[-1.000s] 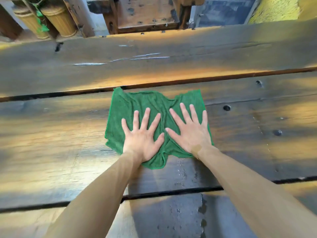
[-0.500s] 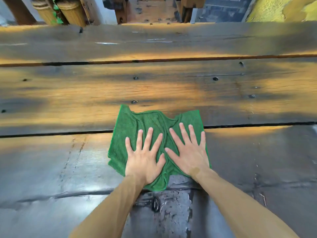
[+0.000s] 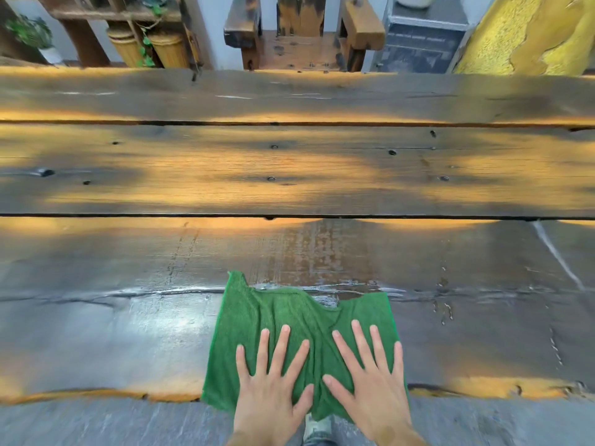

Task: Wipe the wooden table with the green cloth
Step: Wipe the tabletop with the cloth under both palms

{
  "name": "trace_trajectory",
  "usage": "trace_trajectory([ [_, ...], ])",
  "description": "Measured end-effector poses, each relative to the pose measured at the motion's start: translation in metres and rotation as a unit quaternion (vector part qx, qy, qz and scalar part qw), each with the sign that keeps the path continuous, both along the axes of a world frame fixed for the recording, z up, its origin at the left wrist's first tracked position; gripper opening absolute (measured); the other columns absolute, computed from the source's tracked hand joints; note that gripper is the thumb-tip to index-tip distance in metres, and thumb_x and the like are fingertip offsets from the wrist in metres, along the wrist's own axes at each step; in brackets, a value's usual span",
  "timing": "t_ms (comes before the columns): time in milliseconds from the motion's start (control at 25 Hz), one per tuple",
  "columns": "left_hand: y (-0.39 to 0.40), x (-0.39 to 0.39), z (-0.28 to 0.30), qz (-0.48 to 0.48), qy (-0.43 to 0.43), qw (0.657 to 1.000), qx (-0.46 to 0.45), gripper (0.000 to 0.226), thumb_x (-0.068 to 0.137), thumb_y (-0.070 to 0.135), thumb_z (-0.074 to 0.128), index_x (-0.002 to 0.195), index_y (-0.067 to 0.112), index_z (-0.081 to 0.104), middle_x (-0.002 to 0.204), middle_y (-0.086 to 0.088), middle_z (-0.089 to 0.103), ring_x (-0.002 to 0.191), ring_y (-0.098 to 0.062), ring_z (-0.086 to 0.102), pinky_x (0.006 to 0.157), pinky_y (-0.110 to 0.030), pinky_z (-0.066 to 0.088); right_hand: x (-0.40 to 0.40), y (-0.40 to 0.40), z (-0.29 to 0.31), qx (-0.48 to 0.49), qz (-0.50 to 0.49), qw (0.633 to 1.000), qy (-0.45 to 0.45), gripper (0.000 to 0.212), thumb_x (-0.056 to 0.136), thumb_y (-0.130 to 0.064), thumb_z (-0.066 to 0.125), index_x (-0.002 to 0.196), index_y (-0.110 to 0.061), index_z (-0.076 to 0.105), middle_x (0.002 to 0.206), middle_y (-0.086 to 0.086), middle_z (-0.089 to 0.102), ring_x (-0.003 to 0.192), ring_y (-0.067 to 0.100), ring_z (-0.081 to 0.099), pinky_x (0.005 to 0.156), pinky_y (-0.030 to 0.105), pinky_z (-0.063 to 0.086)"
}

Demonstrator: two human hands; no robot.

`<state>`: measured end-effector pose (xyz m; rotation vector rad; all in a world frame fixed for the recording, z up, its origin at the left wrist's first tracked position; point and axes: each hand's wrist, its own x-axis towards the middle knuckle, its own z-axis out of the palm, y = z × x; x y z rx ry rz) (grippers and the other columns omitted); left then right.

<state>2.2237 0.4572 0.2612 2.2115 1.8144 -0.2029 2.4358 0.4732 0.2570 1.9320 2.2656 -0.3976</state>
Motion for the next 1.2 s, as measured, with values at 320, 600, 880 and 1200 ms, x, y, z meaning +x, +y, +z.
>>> trace_trajectory([
  [320,0.015,0.007,-0.001,-0.043,0.022,0.999,-0.004,0.079,0.074,0.08,0.052,0.147,0.054,0.039,0.159,-0.002,0.04,0.142,-0.047,0.032,0.095,-0.087,0.023,0.036,0.0,0.006,-0.057,-0.103,0.993,-0.018,0.091,0.075,-0.096,0.033,0.152,-0.047,0.035,0.164,-0.005,0.03,0.149,0.027,0.026,0.112,0.068,0.013],
  [600,0.082,0.024,-0.002,-0.042,0.005,0.999,-0.013,0.081,0.075,0.082,0.051,0.148,0.051,0.041,0.163,-0.001,0.035,0.143,-0.048,0.036,0.091,-0.081,0.032,0.058,0.063,0.003,-0.028,-0.09,0.995,-0.018,0.092,0.074,-0.094,0.036,0.151,-0.043,0.041,0.163,0.0,0.033,0.149,0.03,0.027,0.109,0.077,0.017],
  [880,0.202,0.046,-0.003,-0.047,0.007,0.999,-0.013,0.069,0.088,0.081,0.034,0.152,0.052,0.032,0.166,0.005,0.026,0.149,-0.043,0.026,0.101,-0.078,0.02,0.08,0.19,0.002,-0.002,-0.119,0.993,-0.024,0.087,0.08,-0.094,0.024,0.155,-0.05,0.024,0.168,-0.006,0.015,0.155,0.028,0.014,0.112,0.075,0.01],
  [1200,0.413,0.088,-0.009,-0.002,0.021,0.999,0.028,0.072,0.083,0.086,0.004,0.147,0.063,-0.018,0.161,0.018,-0.03,0.152,-0.031,-0.023,0.111,-0.075,-0.007,0.109,0.405,0.0,0.014,-0.172,0.985,-0.011,0.09,0.072,-0.099,0.0,0.151,-0.058,-0.015,0.164,-0.015,-0.027,0.152,0.02,-0.025,0.116,0.067,-0.012],
])
